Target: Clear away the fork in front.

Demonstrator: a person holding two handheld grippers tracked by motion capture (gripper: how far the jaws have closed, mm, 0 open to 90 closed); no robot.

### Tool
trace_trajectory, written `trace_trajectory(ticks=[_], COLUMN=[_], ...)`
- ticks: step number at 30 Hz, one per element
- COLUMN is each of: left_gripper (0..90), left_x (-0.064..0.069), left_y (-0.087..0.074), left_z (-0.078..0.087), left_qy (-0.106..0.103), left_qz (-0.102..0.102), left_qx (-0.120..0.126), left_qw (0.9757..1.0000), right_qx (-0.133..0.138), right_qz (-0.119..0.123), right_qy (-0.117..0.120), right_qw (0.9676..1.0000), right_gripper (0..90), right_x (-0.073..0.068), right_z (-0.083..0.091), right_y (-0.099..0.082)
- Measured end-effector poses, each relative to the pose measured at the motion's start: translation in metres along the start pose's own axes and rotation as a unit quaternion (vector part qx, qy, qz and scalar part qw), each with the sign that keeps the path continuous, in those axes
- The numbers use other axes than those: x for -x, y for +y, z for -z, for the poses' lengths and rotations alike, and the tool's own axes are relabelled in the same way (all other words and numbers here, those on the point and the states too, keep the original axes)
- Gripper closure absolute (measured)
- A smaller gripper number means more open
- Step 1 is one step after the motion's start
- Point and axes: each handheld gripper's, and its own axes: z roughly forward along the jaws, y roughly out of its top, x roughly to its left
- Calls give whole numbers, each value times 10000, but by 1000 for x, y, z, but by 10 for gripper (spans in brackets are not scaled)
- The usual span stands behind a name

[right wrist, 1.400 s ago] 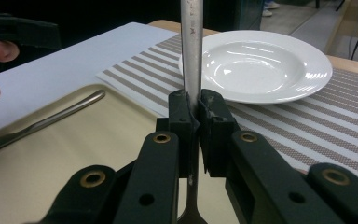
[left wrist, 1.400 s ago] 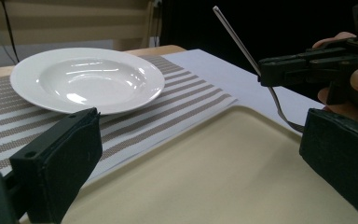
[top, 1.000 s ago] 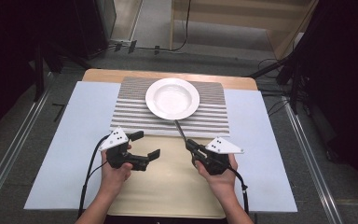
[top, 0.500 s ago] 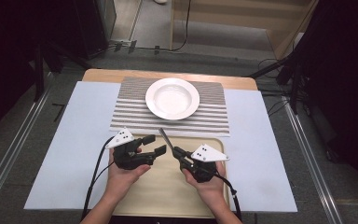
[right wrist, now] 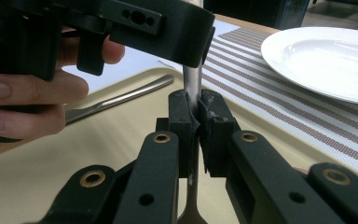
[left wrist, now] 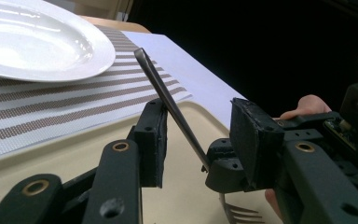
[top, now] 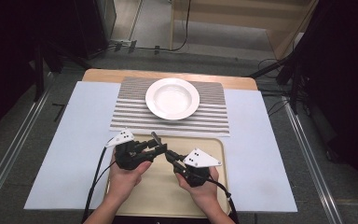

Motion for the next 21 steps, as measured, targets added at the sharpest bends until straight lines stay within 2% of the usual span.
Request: trace_trajectory(ticks=[6, 8, 9, 11, 12, 14, 15, 17, 19, 21], left_gripper=[644, 725, 769, 785, 790, 816, 859, 860, 860, 860], left_x=[-2, -2, -2, -5, -5, -6, -6, -7, -8, -10], left_y=[-1, 0, 0, 2, 3, 3, 3, 4, 6, 7], left_z=[-2, -2, -1, 0, 1, 3, 4, 6, 9, 12], left_qy=[-141, -207, -138, -391, -340, -344, -356, -432, -385, -407], left_qz=[190, 321, 345, 494, 457, 457, 444, 472, 400, 418], left_qx=[-78, -92, -84, -85, -95, -84, -88, -52, -10, 4], left_qw=[9997, 9992, 9993, 9980, 9983, 9983, 9983, 9979, 9985, 9983], right_qx=[28, 49, 67, 190, 205, 331, 336, 416, 532, 634], right_qz=[33, 39, 60, 101, 86, 91, 95, 31, -21, -100], right_qy=[-30, -38, -52, 4, 61, 78, 66, 106, 148, 158], right_qw=[10000, 10000, 9999, 9998, 9997, 9994, 9994, 9991, 9985, 9978], right_gripper=[858, 857, 876, 888, 883, 736, 684, 594, 596, 607], right_x=[-2, -3, -4, -4, -3, -2, -1, 1, 6, 12], right_z=[-1, -1, -1, 1, 2, 4, 5, 8, 13, 20], right_y=[-1, -1, -1, 0, 0, 1, 1, 3, 4, 6])
